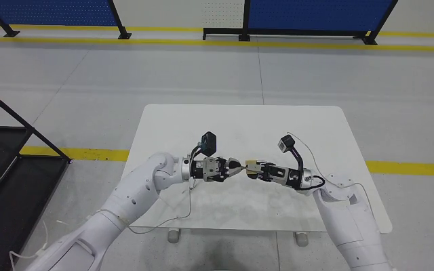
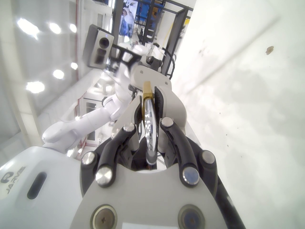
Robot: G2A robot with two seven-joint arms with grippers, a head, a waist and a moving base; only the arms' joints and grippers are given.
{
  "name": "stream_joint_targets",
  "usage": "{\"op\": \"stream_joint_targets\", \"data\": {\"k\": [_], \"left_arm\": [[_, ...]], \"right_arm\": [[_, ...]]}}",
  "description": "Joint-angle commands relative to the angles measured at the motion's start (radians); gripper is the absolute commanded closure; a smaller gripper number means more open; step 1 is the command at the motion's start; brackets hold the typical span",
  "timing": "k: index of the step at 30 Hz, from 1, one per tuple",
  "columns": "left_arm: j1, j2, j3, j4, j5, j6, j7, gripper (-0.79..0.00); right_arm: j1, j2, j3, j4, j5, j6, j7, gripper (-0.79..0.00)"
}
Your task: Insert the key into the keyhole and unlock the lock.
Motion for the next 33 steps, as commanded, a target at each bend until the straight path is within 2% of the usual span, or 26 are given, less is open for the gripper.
{"op": "stream_joint_targets", "data": {"k": [1,13,33], "left_arm": [[0.002,0.0,-0.003,-0.001,0.041,0.0,0.031,0.0],[0.02,-0.006,-0.023,-0.004,0.222,0.017,0.176,0.0],[0.047,-0.011,-0.047,-0.038,0.397,0.079,0.289,0.0]], "right_arm": [[0.0,0.0,0.0,0.0,0.0,0.0,0.0,0.0],[0.0,0.0,0.0,0.0,0.0,0.0,0.0,0.0],[0.0,0.0,0.0,0.0,0.0,0.0,0.0,0.0]]}}
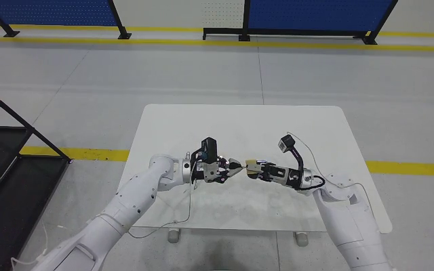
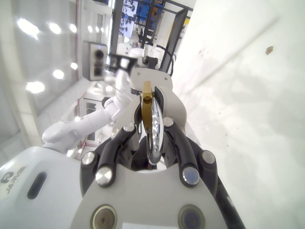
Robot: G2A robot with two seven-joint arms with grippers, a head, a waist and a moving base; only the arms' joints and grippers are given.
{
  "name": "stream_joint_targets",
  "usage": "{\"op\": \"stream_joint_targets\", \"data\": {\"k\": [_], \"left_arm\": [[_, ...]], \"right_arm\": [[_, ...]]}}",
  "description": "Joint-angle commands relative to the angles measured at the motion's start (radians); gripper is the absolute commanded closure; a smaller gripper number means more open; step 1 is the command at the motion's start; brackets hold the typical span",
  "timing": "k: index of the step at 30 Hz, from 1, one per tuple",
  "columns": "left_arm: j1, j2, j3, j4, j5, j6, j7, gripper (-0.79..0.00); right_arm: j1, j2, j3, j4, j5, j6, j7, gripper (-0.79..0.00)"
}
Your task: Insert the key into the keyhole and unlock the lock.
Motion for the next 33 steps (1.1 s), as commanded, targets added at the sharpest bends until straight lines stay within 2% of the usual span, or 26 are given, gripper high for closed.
{"op": "stream_joint_targets", "data": {"k": [1,28,29,30,31,33], "left_arm": [[0.003,0.0,-0.002,-0.002,0.013,0.004,0.011,0.0],[0.028,-0.003,-0.013,-0.037,0.158,0.071,0.079,0.0],[0.027,-0.003,-0.013,-0.035,0.156,0.065,0.071,-0.212],[0.027,-0.004,-0.014,-0.032,0.148,0.063,0.061,-0.585],[0.027,-0.004,-0.014,-0.035,0.14,0.062,0.056,-0.785],[0.029,-0.004,-0.018,-0.038,0.134,0.061,0.052,-0.785]], "right_arm": [[0.0,0.0,0.0,0.0,0.0,0.0,0.0,0.0],[0.0,0.0,0.0,0.0,0.0,0.0,0.0,0.0],[0.0,0.0,0.0,0.0,0.0,0.0,0.0,0.0],[0.0,0.0,0.0,0.0,0.0,0.0,0.0,0.0],[0.0,0.0,0.0,0.0,0.0,0.0,0.0,0.0],[0.0,0.0,0.0,0.0,0.0,0.0,0.0,0.0]]}}
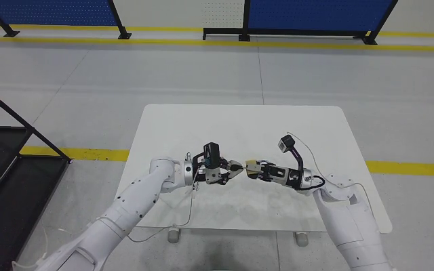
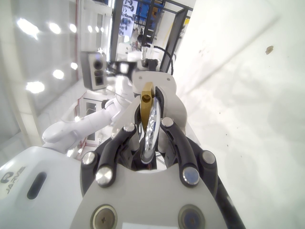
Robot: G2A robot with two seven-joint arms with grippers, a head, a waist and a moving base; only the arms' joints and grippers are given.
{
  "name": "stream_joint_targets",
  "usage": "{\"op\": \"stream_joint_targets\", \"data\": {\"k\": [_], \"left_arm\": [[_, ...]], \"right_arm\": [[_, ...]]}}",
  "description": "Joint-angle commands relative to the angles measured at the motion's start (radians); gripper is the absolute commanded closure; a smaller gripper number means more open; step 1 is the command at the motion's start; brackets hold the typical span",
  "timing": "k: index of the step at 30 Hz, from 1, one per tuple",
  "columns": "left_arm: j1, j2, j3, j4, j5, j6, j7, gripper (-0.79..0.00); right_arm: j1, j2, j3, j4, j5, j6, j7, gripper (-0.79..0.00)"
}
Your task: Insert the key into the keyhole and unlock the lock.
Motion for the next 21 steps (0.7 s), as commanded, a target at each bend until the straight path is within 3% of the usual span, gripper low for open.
{"op": "stream_joint_targets", "data": {"k": [1,7,16,21], "left_arm": [[0.003,0.001,-0.006,-0.005,-0.002,0.0,0.0,-0.785],[0.054,0.024,-0.078,-0.034,0.008,0.002,0.021,-0.785],[0.211,0.081,-0.269,-0.14,0.008,-0.032,0.024,-0.785],[0.274,0.094,-0.336,-0.175,-0.054,-0.024,0.007,-0.785]], "right_arm": [[0.0,0.0,0.0,0.0,0.0,0.0,0.0,0.0],[0.0,0.0,0.0,0.0,0.0,0.0,0.0,0.0],[0.0,0.0,0.0,0.0,0.0,0.0,0.0,0.0],[0.0,0.0,0.0,0.0,0.0,0.0,0.0,0.0]]}}
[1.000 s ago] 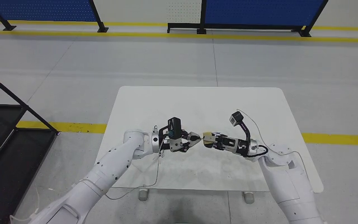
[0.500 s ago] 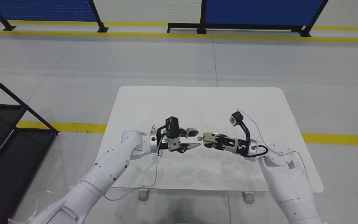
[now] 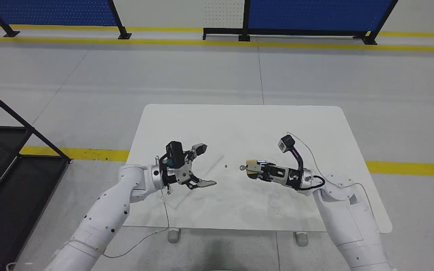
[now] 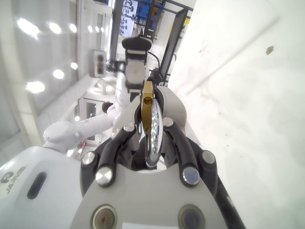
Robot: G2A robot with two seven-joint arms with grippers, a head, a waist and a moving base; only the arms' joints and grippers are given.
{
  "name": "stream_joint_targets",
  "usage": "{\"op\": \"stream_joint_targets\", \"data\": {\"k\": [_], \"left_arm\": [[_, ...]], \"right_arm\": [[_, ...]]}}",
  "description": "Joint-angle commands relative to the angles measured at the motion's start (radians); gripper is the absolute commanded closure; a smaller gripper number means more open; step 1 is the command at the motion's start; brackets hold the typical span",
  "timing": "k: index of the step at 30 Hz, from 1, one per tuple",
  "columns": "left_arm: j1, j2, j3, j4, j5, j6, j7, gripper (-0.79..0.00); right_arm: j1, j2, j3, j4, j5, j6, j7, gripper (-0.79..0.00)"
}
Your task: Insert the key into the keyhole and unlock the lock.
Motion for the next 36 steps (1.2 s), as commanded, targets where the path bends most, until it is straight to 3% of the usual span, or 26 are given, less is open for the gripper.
{"op": "stream_joint_targets", "data": {"k": [1,6,12,18,27,36], "left_arm": [[0.008,0.001,-0.007,0.001,-0.017,0.01,-0.011,-0.785],[0.008,0.001,-0.007,0.001,-0.017,0.01,-0.011,-0.785],[0.008,0.001,-0.007,0.001,-0.017,0.01,-0.011,-0.785],[0.008,0.001,-0.007,0.001,-0.017,0.01,-0.011,-0.785],[0.008,0.001,-0.007,0.001,-0.017,0.01,-0.011,-0.785],[0.008,0.001,-0.007,0.001,-0.017,0.01,-0.011,-0.785]], "right_arm": [[0.0,0.0,0.0,0.0,0.0,0.0,0.0,0.0],[-0.001,0.0,0.0,0.001,-0.004,0.002,-0.007,0.0],[0.018,0.008,-0.05,-0.025,-0.383,0.149,-0.243,0.0],[0.095,-0.012,-0.176,0.046,-0.573,0.278,-0.361,0.0],[0.161,-0.037,-0.283,0.108,-0.654,0.405,-0.393,0.0],[0.194,-0.048,-0.314,0.153,-0.676,0.458,-0.389,0.0]]}}
